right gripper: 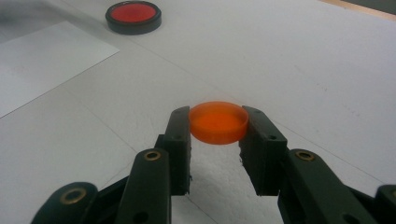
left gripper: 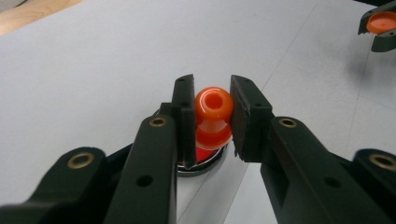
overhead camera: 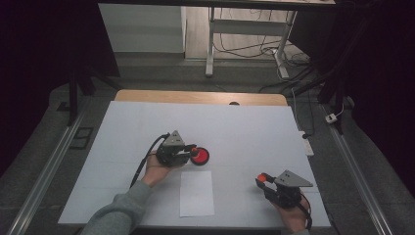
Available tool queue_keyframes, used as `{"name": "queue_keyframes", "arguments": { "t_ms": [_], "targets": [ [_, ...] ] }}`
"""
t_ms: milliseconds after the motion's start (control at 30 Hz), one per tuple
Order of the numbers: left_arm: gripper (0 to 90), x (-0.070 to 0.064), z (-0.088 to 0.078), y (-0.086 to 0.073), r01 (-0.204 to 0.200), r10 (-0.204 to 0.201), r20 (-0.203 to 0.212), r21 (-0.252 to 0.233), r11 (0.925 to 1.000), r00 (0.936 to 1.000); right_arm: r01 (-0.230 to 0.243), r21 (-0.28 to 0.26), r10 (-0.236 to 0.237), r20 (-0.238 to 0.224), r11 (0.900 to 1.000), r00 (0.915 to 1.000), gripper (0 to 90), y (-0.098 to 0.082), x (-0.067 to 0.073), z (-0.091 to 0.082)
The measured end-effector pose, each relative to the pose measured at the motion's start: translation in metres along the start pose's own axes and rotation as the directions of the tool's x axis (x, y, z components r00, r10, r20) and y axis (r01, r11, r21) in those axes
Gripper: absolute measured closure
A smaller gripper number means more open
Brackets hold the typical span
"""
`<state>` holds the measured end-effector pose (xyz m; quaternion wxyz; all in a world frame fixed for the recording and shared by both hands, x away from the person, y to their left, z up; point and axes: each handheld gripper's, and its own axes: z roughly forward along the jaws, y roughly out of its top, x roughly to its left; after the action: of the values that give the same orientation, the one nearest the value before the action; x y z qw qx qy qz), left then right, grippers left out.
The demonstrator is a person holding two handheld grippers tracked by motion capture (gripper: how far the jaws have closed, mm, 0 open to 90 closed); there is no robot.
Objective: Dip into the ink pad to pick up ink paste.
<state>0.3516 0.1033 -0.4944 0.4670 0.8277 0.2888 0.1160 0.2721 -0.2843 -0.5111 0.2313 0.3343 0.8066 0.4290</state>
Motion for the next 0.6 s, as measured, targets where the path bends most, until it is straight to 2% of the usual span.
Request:
{"name": "queue_keyframes", "arguments": {
  "t_ms": [600],
  "targets": [
    [72.3, -0.005, -0.017, -0.003, 0.020, -0.020, 0.009, -0.030, 0.9993, 0.9998, 0.000, -0.001, 0.000, 0.003, 1.000, 1.0000, 64.3, 0.000, 0.000, -0.001]
  ]
}}
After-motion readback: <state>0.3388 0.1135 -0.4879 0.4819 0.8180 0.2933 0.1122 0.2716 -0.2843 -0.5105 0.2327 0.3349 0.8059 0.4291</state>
